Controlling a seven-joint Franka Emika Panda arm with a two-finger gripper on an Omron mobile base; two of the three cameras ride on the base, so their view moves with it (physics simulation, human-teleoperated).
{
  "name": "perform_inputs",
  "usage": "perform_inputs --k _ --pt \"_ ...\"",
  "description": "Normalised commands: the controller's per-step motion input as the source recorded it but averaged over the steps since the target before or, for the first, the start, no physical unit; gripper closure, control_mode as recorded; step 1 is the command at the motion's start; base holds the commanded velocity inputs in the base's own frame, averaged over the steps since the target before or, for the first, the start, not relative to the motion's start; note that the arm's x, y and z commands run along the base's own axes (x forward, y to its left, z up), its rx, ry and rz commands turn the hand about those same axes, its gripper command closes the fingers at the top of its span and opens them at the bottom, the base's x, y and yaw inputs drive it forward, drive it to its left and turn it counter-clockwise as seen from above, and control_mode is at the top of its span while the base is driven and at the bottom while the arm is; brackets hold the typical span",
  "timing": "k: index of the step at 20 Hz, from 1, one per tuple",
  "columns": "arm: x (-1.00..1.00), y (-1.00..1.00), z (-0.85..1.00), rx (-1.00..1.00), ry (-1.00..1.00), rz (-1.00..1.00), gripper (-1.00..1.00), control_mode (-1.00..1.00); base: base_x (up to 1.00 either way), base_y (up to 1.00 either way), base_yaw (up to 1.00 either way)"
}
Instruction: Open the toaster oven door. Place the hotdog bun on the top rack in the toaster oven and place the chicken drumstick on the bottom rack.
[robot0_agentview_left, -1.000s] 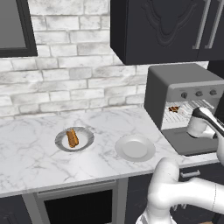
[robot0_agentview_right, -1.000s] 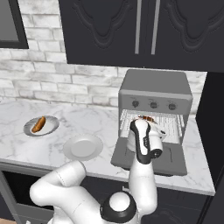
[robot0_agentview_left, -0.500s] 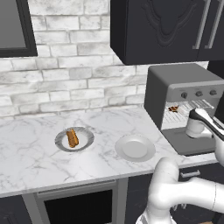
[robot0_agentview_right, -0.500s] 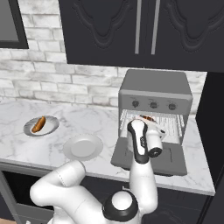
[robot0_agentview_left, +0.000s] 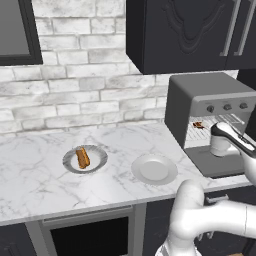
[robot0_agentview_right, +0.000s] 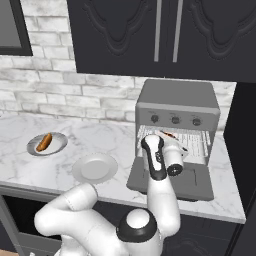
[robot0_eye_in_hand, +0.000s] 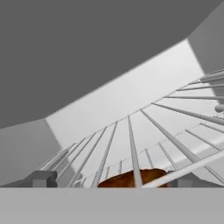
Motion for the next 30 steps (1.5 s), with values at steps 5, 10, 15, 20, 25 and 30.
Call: perform_inputs --k 5,10,15,20,25,30 --pt "0.25 0.0 -0.2 0.09 0.04 0.0 -1.0 -1.0 0.0 0.0 0.0" --pt "0.35 -0.01 -0.19 0.1 0.0 0.0 1.0 -1.0 0.0 0.0 0.0" --pt "0.02 -0.2 -0.08 0.15 0.0 0.0 1.0 -1.0 0.0 0.0 0.0" --pt "-0.11 -0.2 -0.01 0.19 0.02 0.01 1.0 -1.0 0.0 0.0 0.0" --pt "-0.3 -0.09 0.0 0.22 0.06 0.03 1.0 -1.0 0.0 0.0 0.0" --pt "-0.34 0.0 0.0 0.24 0.07 0.03 1.0 -1.0 0.0 0.0 0.0"
